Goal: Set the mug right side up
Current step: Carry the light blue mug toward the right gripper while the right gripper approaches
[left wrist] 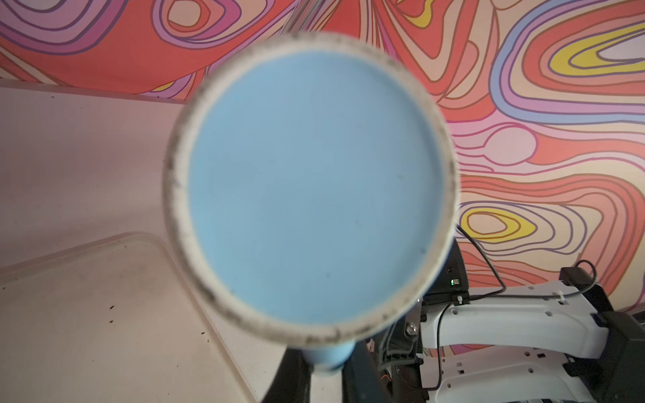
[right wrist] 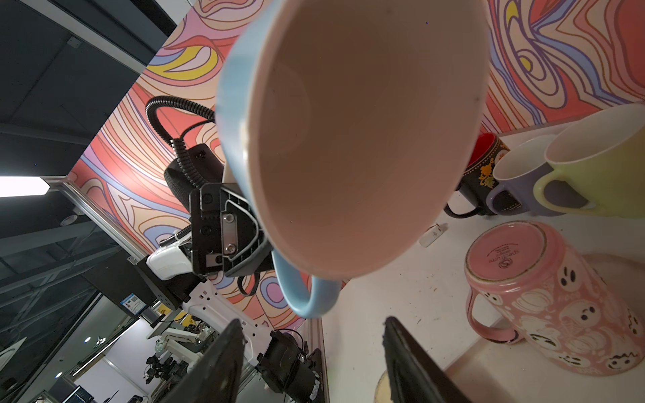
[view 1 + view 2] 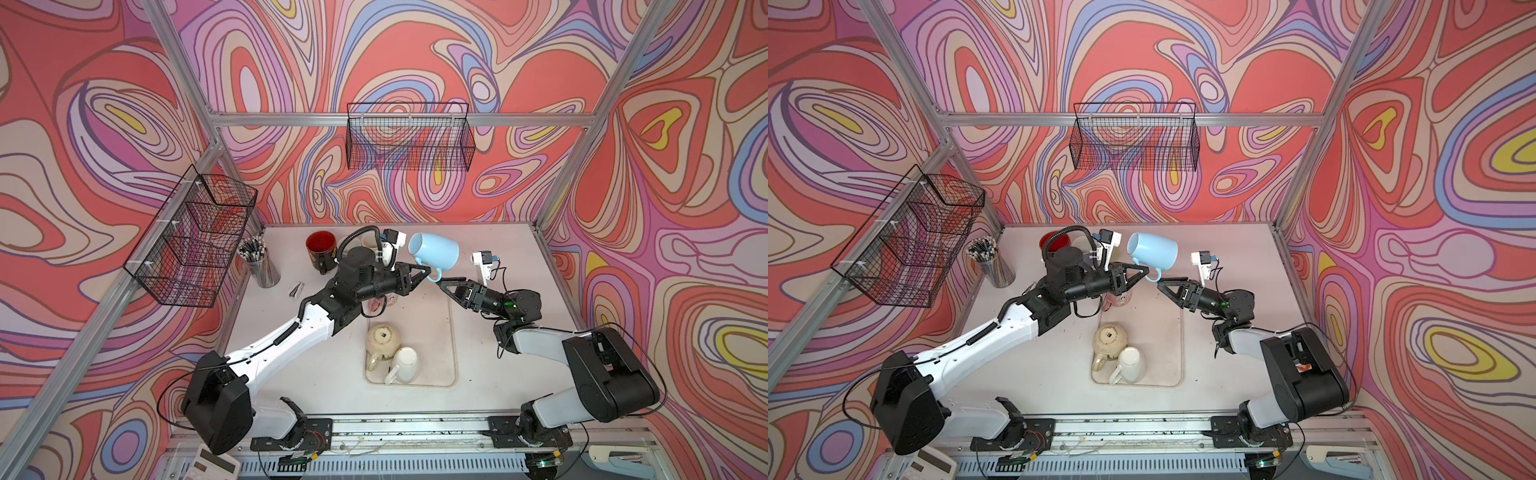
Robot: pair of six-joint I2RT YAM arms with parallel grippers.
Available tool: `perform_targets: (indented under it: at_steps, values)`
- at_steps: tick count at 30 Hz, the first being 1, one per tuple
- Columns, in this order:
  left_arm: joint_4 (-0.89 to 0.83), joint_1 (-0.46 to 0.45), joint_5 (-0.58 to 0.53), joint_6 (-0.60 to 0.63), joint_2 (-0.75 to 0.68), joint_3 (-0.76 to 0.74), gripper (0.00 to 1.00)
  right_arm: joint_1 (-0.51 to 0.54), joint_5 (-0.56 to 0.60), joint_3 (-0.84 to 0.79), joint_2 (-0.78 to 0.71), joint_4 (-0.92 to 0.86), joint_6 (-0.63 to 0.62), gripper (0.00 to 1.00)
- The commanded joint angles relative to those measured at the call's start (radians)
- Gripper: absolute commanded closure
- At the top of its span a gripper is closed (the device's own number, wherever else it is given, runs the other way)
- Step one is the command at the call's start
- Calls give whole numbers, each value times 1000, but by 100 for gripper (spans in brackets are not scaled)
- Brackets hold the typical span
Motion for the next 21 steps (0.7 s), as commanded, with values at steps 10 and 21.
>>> perform_targets:
  at_steps: [10, 21]
  values:
    - [360, 5, 82, -108, 79, -62, 100, -5, -5, 91, 33, 23, 42, 47]
    - [517, 6, 100, -172, 130, -129, 100, -5, 14, 107, 32, 24, 47, 66]
